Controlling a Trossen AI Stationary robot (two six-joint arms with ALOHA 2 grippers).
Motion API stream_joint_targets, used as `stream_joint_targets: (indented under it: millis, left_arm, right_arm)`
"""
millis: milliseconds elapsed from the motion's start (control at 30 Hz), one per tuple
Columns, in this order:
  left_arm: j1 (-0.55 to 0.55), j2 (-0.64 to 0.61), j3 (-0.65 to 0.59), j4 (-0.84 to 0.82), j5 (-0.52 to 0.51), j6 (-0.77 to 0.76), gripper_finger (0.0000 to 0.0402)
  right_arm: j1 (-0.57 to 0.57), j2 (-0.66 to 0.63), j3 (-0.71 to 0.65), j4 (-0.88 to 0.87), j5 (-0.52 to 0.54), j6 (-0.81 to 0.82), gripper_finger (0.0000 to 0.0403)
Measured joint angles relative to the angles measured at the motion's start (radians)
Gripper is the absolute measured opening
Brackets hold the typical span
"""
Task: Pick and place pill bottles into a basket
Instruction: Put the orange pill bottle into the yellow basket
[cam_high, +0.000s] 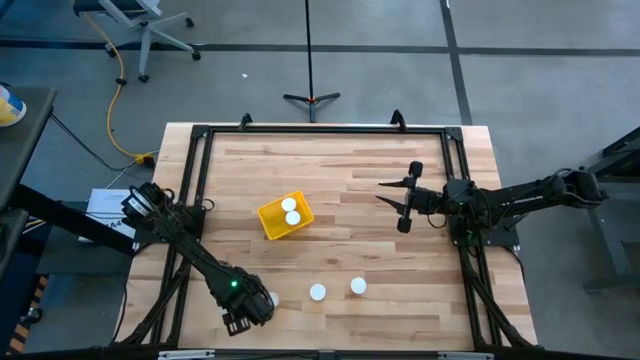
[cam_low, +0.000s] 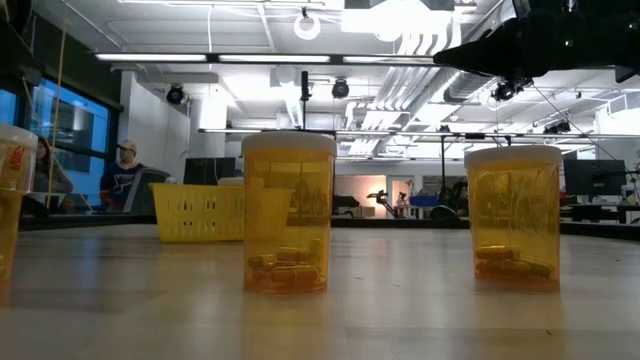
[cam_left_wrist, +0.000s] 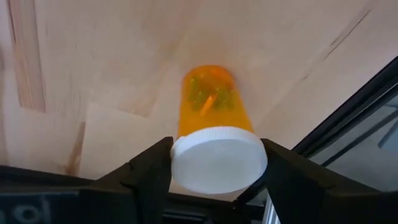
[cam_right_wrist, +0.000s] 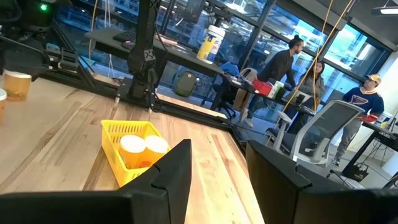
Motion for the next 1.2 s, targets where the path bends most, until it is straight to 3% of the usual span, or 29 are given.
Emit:
stream_joint_targets:
  millis: [200,433,900,1200]
  left_arm:
    - [-0.007,0.0,0.0,-0.005,-0.018,0.009,0.0269]
    - [-0.006,0.0,0.0,-0.005,-0.016,0.015,0.0248]
    - [-0.004,0.0,-0.001,-0.014,0.074,0.007,0.0247]
    - [0.045,-0.007,0.03,-0.187,0.132,0.027,0.0248]
  right_arm:
    - [0.0,0.0,0.0,0.0,0.0,0.0,0.0144]
    - [0.0,0.0,0.0,0.0,0.0,0.0,0.0144]
    - [0.0,0.0,0.0,-0.015,-0.011,-0.001,0.0144]
    - [0.0,0.0,0.0,-0.014,-0.011,-0.001,0.0144]
